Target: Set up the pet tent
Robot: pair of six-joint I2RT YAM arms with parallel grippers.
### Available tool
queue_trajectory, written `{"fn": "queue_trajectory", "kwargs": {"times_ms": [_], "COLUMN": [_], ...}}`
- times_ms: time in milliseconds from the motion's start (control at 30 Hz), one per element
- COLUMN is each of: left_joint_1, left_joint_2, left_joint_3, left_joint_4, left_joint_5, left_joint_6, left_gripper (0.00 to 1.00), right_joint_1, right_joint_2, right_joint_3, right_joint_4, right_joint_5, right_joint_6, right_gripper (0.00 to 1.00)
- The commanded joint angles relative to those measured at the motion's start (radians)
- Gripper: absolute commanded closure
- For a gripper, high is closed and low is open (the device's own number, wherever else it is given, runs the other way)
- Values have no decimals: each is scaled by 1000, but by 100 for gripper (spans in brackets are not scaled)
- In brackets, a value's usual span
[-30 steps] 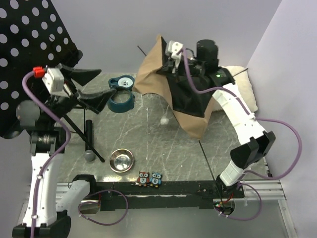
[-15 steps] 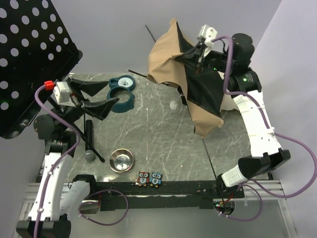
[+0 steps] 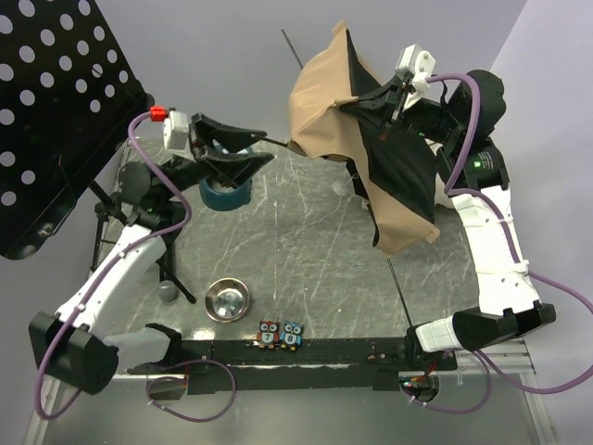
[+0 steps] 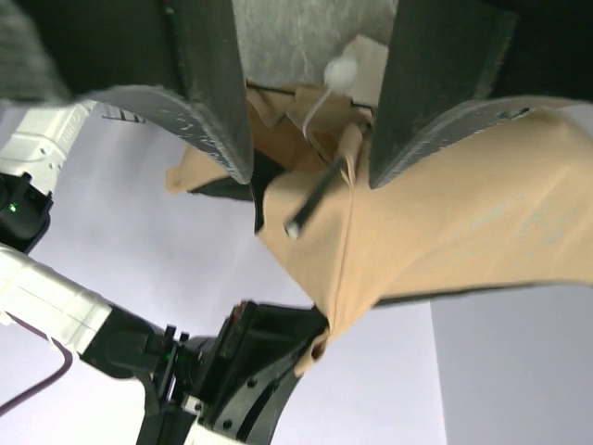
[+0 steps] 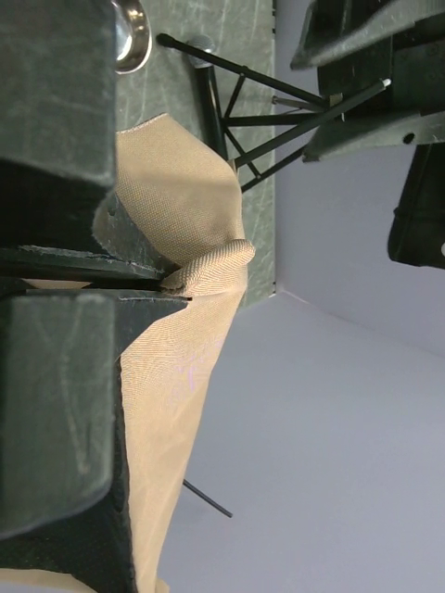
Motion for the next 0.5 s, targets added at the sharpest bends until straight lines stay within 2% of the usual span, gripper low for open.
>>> {"fn": "queue_trajectory", "kwargs": {"times_ms": [0,167,300,367,467], "left_joint_1": [-50,-84,-99,-99,-99], "left_joint_2": [81,139,153,135,110], "left_joint_3": [84,133,162,191,268], "left_joint_4": [112,143,154,133,61], "left_joint_5": [-24,-36,-15,-15,-4], "left_joint_6": [19,-10,-38,-47,-47], "left_gripper": [45,61,92,97,99], "right_joint_1": [-14,-20,-24,-24,-22], "right_joint_2": [-44,-67,-67,-75,-86], "right_joint_3": [-21,-61,-81,-110,-173], "right_joint_4": [83,95,92,78,69], "right_joint_5": [-26,-33,-46,-50,-55], "right_joint_6": [30,31,33,16,-1], "right_gripper": [100,100,100,100,100]}}
